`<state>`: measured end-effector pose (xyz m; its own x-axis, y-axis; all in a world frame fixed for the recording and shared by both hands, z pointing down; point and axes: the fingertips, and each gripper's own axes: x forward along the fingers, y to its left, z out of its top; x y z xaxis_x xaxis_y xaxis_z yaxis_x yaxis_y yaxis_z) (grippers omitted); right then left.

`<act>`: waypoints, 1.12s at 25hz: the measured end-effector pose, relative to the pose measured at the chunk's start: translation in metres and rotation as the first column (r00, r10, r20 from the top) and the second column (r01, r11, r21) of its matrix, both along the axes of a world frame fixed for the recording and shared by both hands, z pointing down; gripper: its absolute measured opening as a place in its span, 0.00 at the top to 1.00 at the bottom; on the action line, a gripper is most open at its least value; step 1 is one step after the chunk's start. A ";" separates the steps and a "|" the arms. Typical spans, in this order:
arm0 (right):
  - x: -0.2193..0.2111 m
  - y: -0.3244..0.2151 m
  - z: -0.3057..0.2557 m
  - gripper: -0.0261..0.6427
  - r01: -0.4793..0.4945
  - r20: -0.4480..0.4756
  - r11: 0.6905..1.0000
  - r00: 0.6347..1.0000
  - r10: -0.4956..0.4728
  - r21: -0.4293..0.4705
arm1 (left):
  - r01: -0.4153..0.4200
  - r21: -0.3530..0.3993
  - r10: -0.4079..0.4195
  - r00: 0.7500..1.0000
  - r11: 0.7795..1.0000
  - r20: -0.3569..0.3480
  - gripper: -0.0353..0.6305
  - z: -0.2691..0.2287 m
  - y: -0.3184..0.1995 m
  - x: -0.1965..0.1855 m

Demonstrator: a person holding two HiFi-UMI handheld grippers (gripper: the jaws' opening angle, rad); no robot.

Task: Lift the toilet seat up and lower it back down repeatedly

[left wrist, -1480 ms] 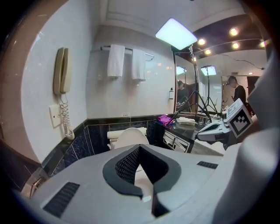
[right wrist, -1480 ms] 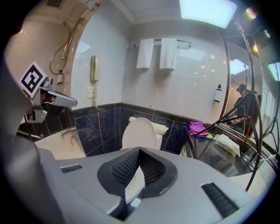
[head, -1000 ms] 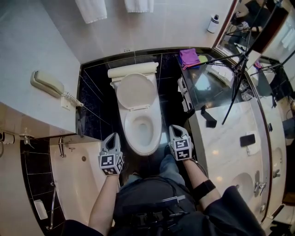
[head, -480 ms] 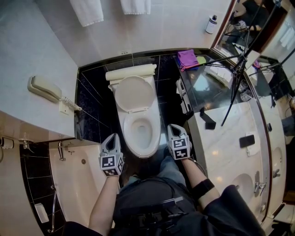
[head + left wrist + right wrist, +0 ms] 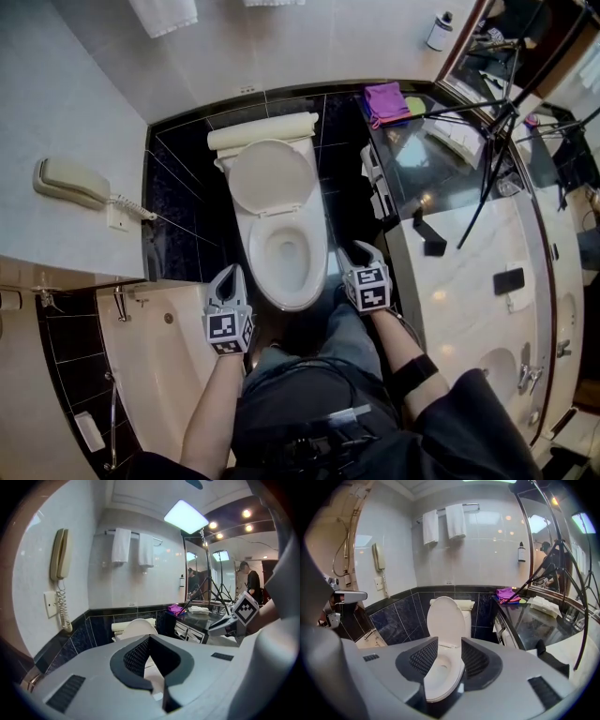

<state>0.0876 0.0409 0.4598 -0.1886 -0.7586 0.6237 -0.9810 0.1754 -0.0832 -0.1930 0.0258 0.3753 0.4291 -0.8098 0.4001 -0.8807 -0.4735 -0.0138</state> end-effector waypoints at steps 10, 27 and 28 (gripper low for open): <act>0.004 0.022 0.144 0.64 -0.041 0.079 0.980 0.995 0.057 -0.195 | -0.037 -0.054 0.040 0.998 0.998 0.053 0.95 0.084 -0.008 0.011; -0.011 0.058 0.380 0.64 -0.109 0.249 0.893 0.939 0.236 -0.436 | -0.057 -0.101 0.065 0.995 0.993 0.077 0.95 0.244 -0.015 0.034; -0.013 0.061 0.391 0.64 -0.115 0.267 0.885 0.929 0.256 -0.450 | -0.063 -0.106 0.072 0.994 0.992 0.077 0.95 0.250 -0.014 0.037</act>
<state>0.0745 0.1023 0.8507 -0.3073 -0.4782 0.8227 -0.9023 -0.1283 -0.4116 -0.1556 0.0123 0.6248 0.4442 -0.7324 0.5160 -0.8446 -0.5345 -0.0315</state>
